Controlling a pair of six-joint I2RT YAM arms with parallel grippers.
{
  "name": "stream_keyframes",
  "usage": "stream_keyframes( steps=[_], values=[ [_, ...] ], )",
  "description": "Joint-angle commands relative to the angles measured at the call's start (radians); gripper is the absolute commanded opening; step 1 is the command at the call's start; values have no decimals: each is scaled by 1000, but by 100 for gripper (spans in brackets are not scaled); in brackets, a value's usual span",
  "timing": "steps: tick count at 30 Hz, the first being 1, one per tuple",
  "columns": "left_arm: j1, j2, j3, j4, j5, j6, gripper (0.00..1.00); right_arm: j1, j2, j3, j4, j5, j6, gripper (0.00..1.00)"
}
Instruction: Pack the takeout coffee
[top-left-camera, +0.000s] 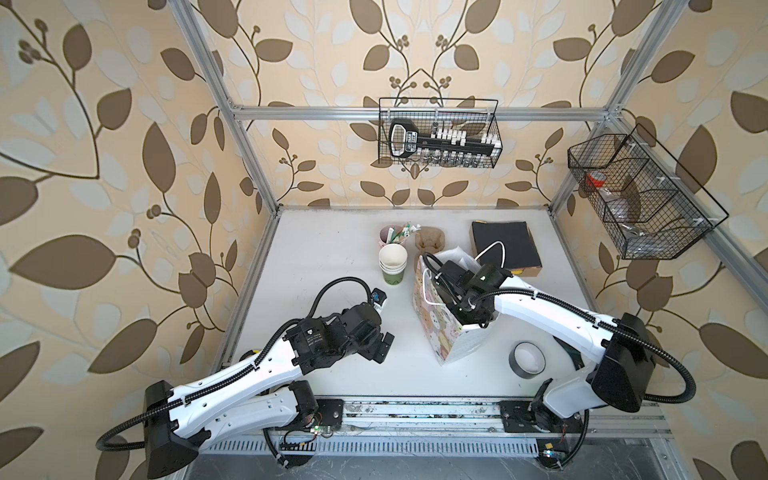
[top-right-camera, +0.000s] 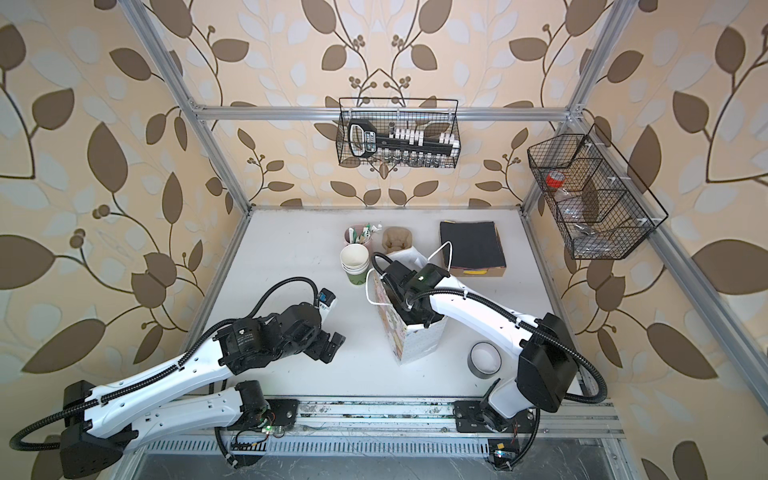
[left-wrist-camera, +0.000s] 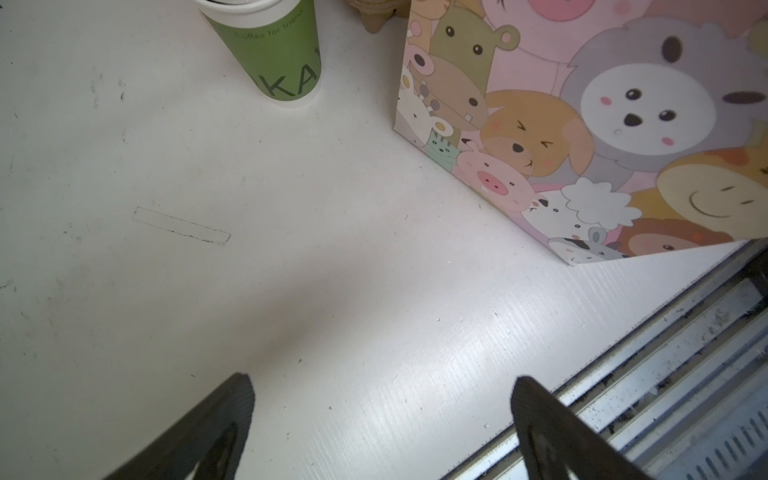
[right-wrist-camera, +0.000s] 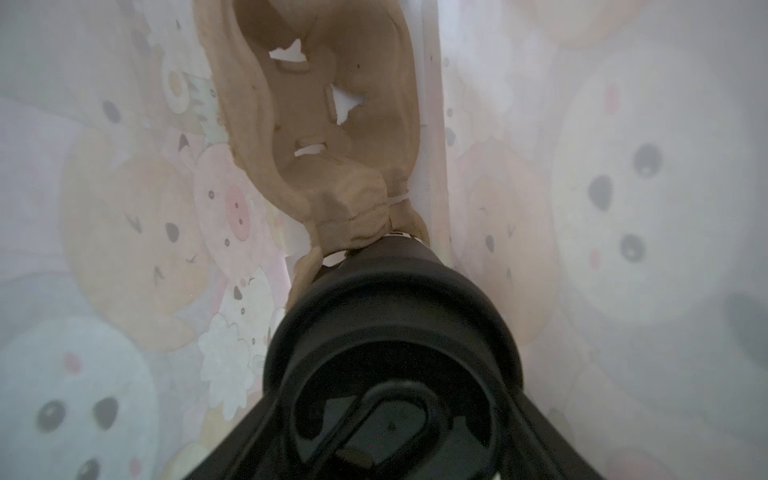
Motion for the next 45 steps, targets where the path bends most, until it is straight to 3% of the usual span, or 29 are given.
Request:
stream_keyframes(
  steps=[1, 31, 45],
  values=[
    [-10, -15, 29, -9, -21, -15, 99, 18, 164, -153, 41, -102, -12, 71],
    [-10, -18, 29, -9, -23, -17, 99, 18, 101, 44, -98, -63, -23, 84],
    [-9, -18, 29, -9, -25, -18, 99, 18, 95, 19, -76, -72, -23, 86]
  ],
)
